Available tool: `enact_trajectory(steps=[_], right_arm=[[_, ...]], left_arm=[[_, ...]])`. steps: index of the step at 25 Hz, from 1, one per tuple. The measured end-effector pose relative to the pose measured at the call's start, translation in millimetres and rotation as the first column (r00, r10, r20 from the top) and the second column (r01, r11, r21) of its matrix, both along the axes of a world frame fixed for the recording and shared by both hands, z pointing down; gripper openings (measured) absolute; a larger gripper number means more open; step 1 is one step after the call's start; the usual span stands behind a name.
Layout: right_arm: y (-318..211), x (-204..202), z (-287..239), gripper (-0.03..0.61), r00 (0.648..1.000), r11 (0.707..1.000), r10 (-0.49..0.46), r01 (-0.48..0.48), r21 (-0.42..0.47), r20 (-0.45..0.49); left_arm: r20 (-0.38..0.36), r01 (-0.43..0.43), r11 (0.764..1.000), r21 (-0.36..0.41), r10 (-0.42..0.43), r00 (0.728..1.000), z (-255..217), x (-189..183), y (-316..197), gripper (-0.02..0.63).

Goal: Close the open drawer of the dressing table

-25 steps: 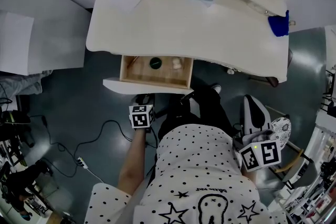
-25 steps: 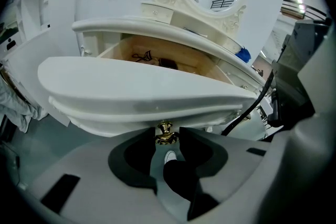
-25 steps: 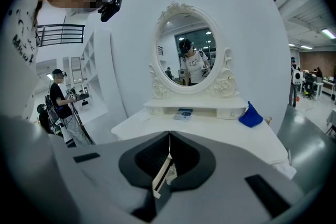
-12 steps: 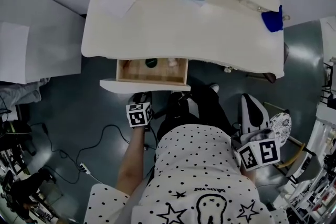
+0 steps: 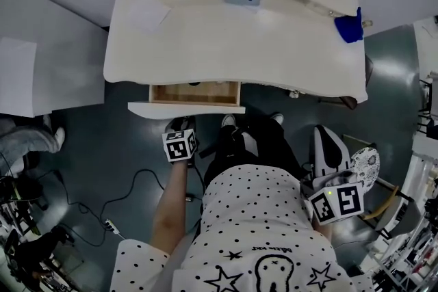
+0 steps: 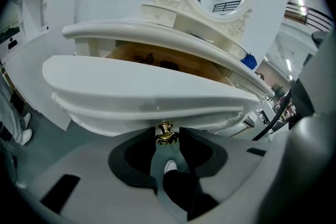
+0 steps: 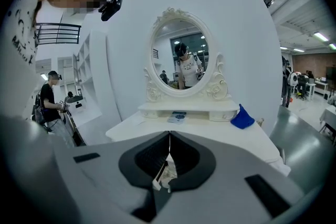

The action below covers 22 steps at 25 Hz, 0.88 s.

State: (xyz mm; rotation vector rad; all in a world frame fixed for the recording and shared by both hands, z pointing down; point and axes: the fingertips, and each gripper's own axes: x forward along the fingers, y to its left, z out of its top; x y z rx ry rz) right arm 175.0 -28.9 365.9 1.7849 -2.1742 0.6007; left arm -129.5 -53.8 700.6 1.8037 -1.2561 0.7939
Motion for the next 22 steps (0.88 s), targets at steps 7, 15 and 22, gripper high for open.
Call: enact_trajectory(steps=[7, 15, 22], right_arm=[[0, 8, -3, 0.009, 1.0, 1.0, 0.025, -0.025, 0.008, 0.005], [3, 14, -7, 0.009, 0.999, 0.999, 0.048, -0.048, 0.018, 0.009], [2, 16, -7, 0.009, 0.998, 0.998, 0.056, -0.056, 0.017, 0.018]], left_arm=[[0.005, -0.005, 1.0, 0.01, 0.005, 1.0, 0, 3, -18, 0.152], [0.004, -0.005, 1.0, 0.024, 0.005, 1.0, -2, 7, -37, 0.152], [0.008, -0.003, 0.999, 0.033, 0.002, 1.0, -3, 9, -53, 0.151]])
